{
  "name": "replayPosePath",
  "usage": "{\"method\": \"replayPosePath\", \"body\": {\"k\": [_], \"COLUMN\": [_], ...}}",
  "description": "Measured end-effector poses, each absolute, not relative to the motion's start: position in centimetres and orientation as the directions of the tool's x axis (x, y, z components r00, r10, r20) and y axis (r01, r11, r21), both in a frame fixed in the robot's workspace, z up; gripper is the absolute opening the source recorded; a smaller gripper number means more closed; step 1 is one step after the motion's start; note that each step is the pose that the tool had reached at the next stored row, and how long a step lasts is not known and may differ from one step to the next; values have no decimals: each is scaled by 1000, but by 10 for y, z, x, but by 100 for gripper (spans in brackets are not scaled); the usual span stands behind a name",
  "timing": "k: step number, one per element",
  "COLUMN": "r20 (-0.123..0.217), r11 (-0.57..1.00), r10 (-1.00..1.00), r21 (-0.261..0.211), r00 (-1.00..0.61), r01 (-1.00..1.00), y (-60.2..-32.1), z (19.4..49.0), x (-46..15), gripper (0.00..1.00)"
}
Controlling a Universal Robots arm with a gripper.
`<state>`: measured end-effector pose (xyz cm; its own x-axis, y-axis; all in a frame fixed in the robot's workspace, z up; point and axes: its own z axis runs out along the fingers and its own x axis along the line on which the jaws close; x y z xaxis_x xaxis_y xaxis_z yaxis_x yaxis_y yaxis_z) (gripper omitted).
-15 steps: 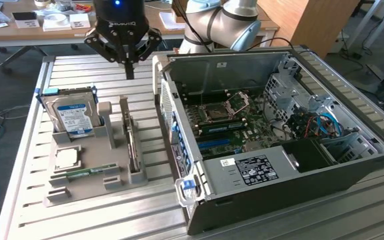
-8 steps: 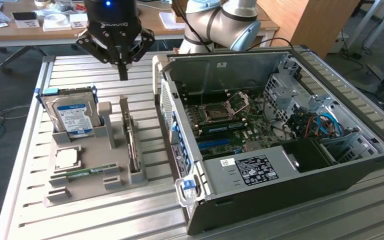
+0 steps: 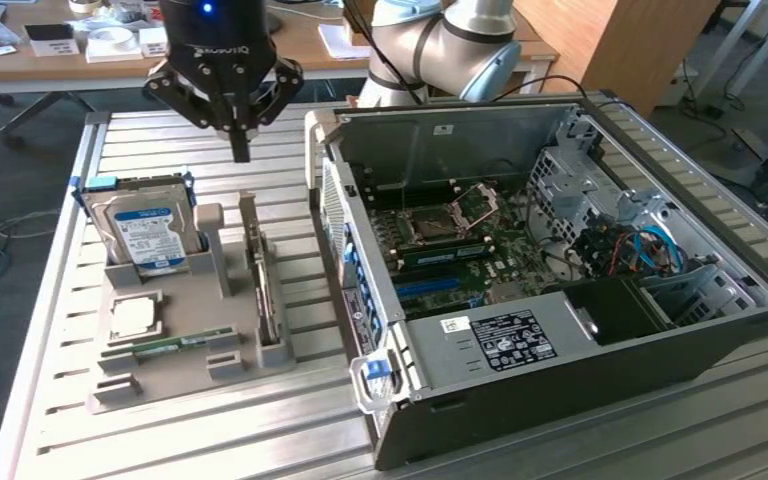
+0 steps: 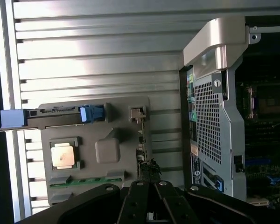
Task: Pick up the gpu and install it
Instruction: 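Reach for the gpu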
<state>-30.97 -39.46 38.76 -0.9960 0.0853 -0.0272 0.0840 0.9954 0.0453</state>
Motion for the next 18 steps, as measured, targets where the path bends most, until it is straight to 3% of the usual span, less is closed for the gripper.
{"method": "replayPosePath", "body": {"k": [18], "r20": [-27], "r11": [995], "r10": [85], "r21": [45], "r00": [-996], "r01": [84], "y": [-429], "z": [387], "x": [-313], "gripper": [11]}}
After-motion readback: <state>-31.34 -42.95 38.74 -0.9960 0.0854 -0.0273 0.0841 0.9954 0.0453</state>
